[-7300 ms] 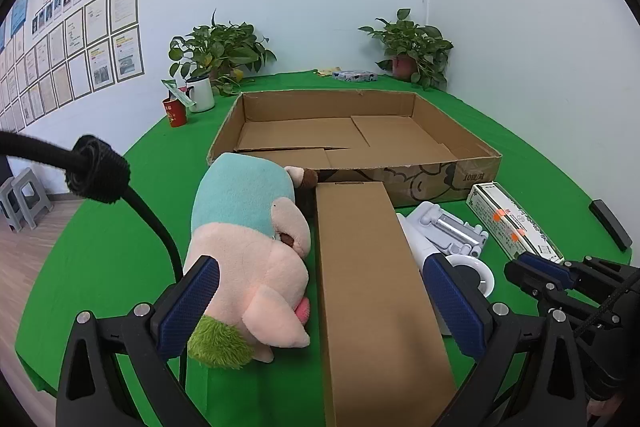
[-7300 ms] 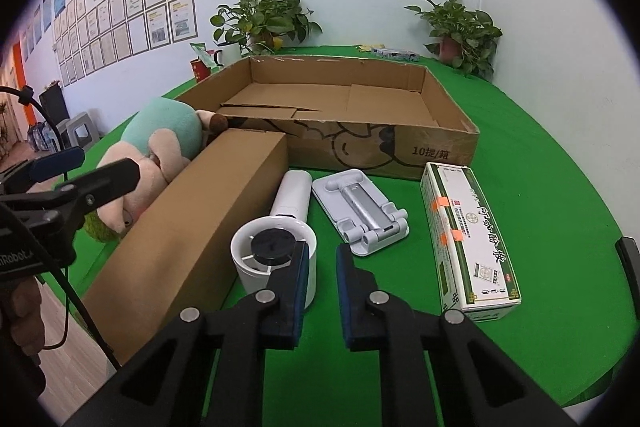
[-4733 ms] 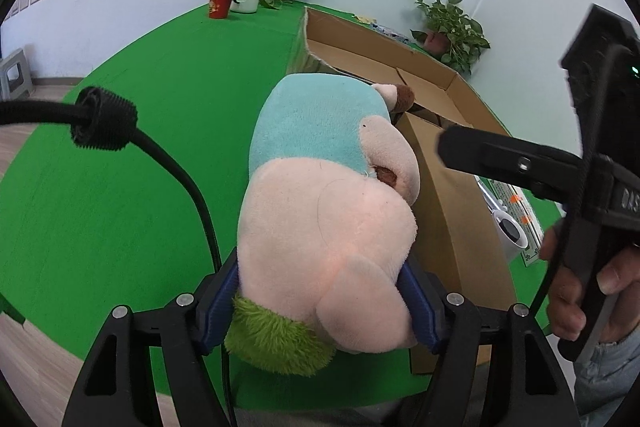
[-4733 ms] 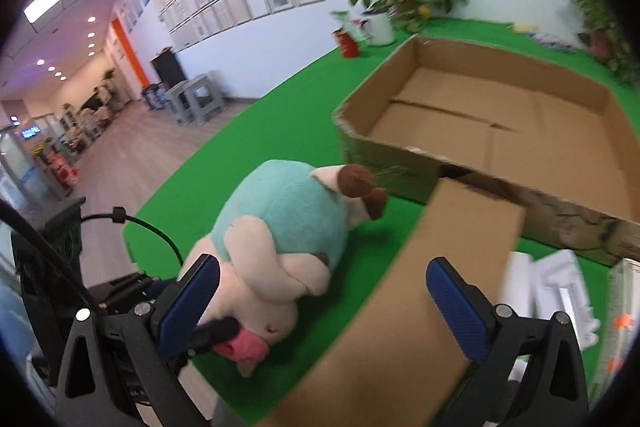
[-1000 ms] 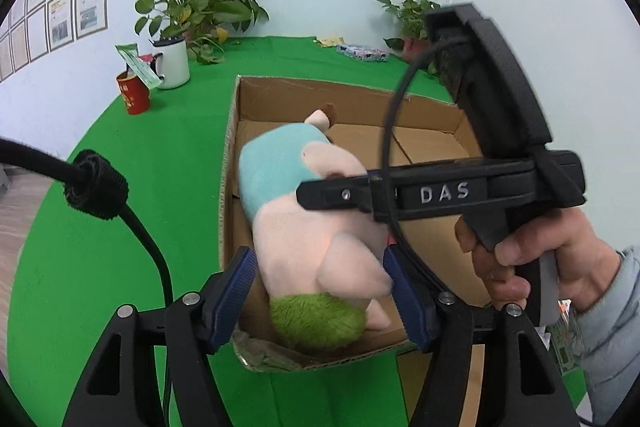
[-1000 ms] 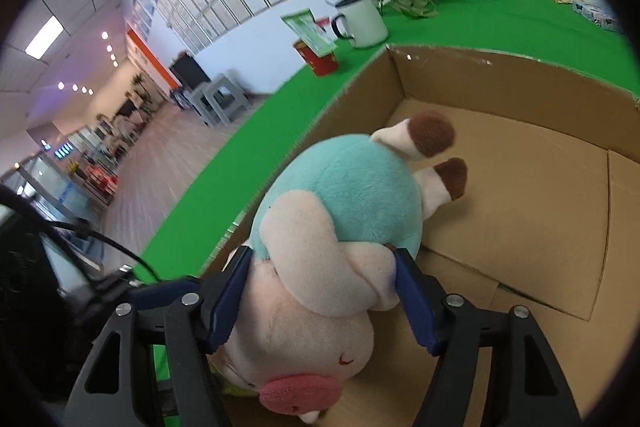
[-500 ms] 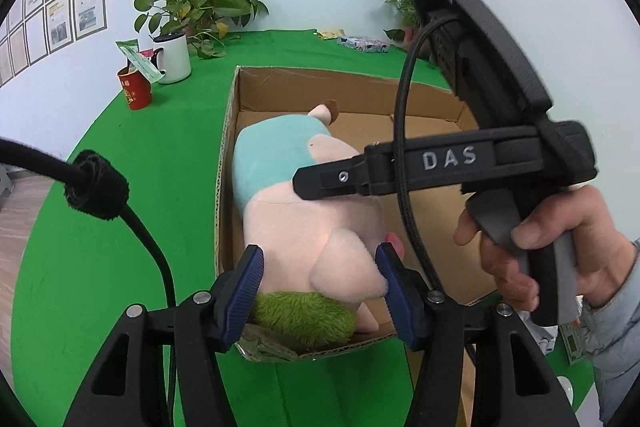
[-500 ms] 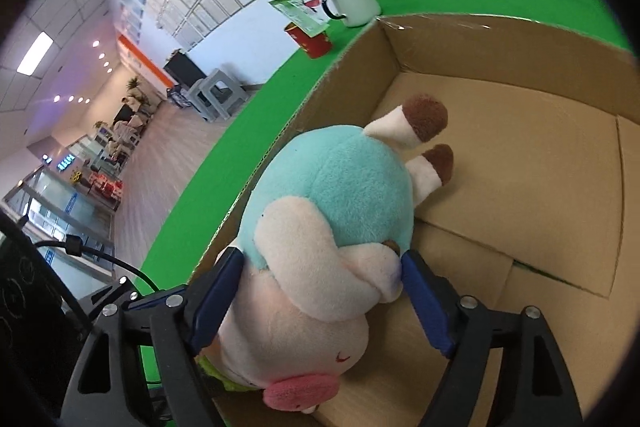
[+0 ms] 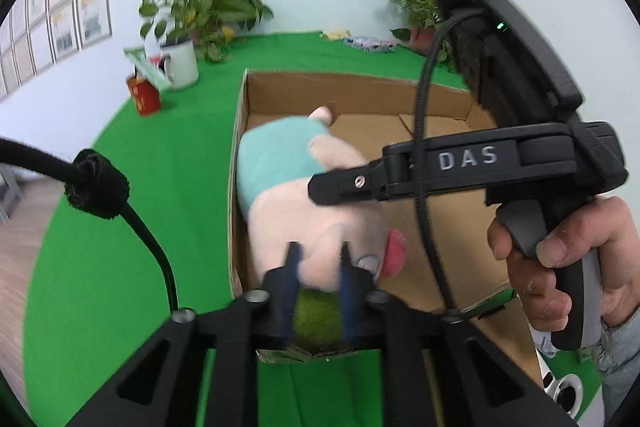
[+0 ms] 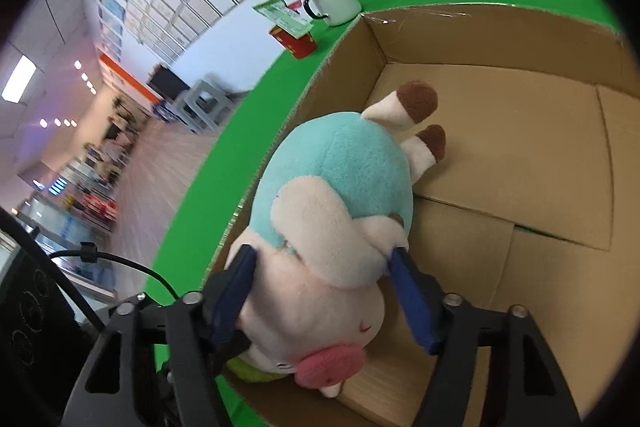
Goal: Organize objects
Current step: 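Lower the plush pig into the open box with the left gripper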
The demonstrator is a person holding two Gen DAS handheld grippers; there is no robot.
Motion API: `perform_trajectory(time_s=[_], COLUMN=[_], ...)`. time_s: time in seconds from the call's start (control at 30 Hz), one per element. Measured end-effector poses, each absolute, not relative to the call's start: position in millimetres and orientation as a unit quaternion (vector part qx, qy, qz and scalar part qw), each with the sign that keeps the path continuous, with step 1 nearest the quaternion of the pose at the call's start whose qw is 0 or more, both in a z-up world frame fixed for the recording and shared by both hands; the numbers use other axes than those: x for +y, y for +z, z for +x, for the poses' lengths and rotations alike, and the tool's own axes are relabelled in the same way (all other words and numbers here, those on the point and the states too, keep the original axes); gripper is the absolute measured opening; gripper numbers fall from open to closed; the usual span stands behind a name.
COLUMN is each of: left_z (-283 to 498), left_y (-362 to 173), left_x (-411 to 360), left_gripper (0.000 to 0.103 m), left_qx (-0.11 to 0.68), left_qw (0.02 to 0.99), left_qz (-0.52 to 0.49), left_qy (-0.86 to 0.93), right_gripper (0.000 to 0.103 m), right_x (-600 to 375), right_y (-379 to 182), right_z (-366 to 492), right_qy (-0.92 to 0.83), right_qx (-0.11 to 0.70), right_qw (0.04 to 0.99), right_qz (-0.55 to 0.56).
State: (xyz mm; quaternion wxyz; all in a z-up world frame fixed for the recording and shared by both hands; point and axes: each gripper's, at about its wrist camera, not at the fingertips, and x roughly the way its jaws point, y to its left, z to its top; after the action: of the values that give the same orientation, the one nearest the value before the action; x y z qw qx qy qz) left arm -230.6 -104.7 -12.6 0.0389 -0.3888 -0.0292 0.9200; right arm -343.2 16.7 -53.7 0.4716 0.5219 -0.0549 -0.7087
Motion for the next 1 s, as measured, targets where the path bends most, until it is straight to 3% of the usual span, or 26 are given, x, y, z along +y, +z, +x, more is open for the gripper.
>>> perform_trajectory(time_s=[0.1, 0.2, 0.27, 0.47, 0.67, 0.87, 1.0], left_z=[-233.7, -235.4, -233.8, -234.3, -234.9, -233.0, -233.5], left_y=[-7.4, -10.4, -10.2, -10.5, -3.8, -2.3, -12.6], left_x=[-94.6, -93.8, -96.0, -91.2, -89.1, -69.5, -69.8], left_gripper=[0.003, 0.004, 0.007, 0.006, 0.002, 0.002, 0.007], left_qx=[0.002, 0.003, -0.002, 0.021, 0.032, 0.119, 0.119], left_qw=[0.037, 0.037, 0.036, 0.037, 0.035, 0.027, 0.018], left_qz=[-0.388, -0.396, -0.397, -0.394, -0.380, -0.368, -0.375], left_qy=[0.921, 0.918, 0.917, 0.918, 0.924, 0.922, 0.919], right_gripper=[0.057, 0.063, 0.075, 0.082, 0.082, 0.078, 0.076], right_x=[18.5, 20.5, 22.3, 25.6, 16.6, 12.8, 15.7], right_y=[-57.6, -58.8, -58.3, -45.4, -58.4, -73.3, -77.2], right_z=[-343.4, -343.3, -343.8, -340.7, -340.3, -340.6, -341.2], right_qy=[-0.710, -0.713, -0.718, -0.733, -0.715, -0.681, -0.680], right_qx=[-0.062, -0.061, -0.057, -0.050, -0.054, -0.098, -0.099], right_qw=[0.472, 0.459, 0.446, 0.431, 0.431, 0.466, 0.465], right_qz=[0.519, 0.526, 0.531, 0.524, 0.548, 0.556, 0.559])
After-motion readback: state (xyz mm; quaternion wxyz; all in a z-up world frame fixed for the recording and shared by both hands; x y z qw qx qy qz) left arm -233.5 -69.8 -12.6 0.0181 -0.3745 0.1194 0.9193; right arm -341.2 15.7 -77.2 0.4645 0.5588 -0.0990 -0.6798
